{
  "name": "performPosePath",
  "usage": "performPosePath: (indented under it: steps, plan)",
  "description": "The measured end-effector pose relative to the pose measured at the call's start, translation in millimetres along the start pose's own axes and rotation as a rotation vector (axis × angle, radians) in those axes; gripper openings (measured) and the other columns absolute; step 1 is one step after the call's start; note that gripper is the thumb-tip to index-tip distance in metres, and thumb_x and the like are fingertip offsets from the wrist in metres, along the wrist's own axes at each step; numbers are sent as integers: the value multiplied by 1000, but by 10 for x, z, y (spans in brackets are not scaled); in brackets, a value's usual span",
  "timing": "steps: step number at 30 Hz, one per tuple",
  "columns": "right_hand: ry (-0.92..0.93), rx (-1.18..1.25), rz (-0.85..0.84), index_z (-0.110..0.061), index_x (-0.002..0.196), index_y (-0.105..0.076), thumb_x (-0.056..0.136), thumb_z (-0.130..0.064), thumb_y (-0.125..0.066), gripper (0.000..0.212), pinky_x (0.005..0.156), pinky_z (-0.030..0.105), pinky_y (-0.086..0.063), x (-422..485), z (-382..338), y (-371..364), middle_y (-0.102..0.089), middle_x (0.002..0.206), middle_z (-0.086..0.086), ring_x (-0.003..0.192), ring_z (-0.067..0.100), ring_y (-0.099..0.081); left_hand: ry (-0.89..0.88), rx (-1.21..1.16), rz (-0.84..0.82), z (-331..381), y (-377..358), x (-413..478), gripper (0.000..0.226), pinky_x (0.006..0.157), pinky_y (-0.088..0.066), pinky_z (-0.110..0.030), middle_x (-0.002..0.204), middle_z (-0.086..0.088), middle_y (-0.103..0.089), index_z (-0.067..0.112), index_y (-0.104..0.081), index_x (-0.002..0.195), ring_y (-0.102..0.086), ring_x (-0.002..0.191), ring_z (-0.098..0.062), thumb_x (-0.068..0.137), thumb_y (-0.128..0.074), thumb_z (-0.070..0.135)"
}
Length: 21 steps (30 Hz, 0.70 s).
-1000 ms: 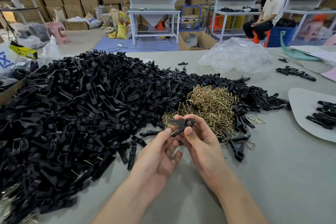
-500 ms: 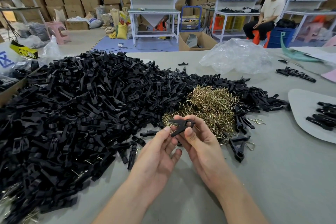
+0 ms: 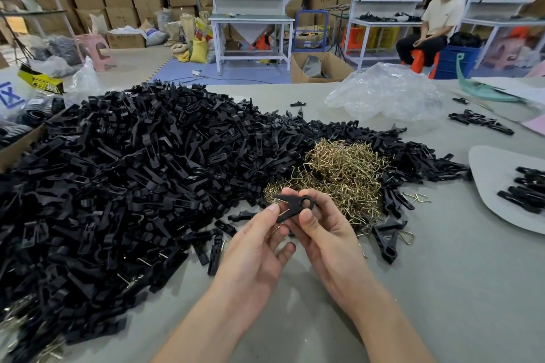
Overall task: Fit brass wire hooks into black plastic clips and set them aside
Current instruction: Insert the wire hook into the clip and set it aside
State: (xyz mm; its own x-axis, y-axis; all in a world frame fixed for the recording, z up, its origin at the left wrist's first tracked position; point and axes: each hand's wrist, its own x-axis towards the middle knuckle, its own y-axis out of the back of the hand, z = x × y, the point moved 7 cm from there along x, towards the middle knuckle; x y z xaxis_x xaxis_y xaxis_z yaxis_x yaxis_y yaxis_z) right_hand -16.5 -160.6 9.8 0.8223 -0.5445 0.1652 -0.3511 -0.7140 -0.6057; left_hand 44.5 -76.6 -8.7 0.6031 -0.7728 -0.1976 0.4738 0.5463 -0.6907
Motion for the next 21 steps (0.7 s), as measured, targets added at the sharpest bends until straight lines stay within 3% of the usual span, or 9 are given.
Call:
performPosePath:
  steps: [3, 5, 7, 10, 14, 18, 21]
  plan:
    - [80, -223, -8, -12, 113, -63, 90, -11, -64, 23, 96, 29, -53, -15, -33, 17, -70, 126, 8, 115, 24, -67, -114, 232, 96, 91, 63, -18, 9, 59, -48, -22, 81, 3, -71, 24, -75, 87, -60, 64, -7, 89, -66, 27]
    - [135, -433, -3, -13, 113, -63, 94, -5, -64, 21, 96, 25, -52, -33, -39, 9, -72, 123, 3, 116, 19, -67, -178, 460, 158, 128, 116, -26, 24, 59, -47, -24, 75, 5, -69, 27, -73, 82, -59, 63, -8, 99, -57, 26]
    - [155, -564, 4, -21, 110, -66, 94, 2, -63, 29, 93, 19, -51, -50, -18, -11, -73, 119, -3, 114, 14, -67, -194, 582, 157, 140, 114, -38, 24, 58, -49, -21, 73, 2, -67, 24, -72, 88, -60, 64, -8, 101, -53, 32]
    - [186, -708, 29, -40, 103, -69, 94, 0, -64, 41, 87, 19, -52, -81, -14, -33, -74, 114, -11, 108, 11, -69, -159, 670, 65, 130, 86, 2, 46, 59, -49, -21, 77, -1, -70, 14, -67, 91, -65, 68, -12, 85, -62, 59]
    - [219, -795, 29, -42, 109, -69, 96, -29, -64, 19, 79, 22, -56, -127, -36, -63, -73, 110, -16, 96, 8, -72, -101, 758, -10, 171, 80, 55, 77, 55, -42, -27, 63, -10, -66, 7, -58, 86, -58, 57, -22, 57, -73, 78]
    - [219, -882, 27, -40, 112, -69, 95, -3, -62, 41, 90, 33, -58, -136, -28, -80, -73, 111, -21, 102, 3, -71, -26, 722, -52, 163, 125, 67, 89, 45, -38, -25, 54, -9, -55, -3, -61, 95, -48, 49, -21, 58, -77, 77]
    - [232, -918, 47, -42, 111, -70, 94, -4, -62, 42, 88, 35, -59, -141, -36, -80, -74, 106, -23, 98, 3, -72, 13, 684, -86, 139, 113, 57, 76, 47, -40, -24, 54, -8, -53, -1, -62, 96, -48, 51, -20, 65, -74, 68]
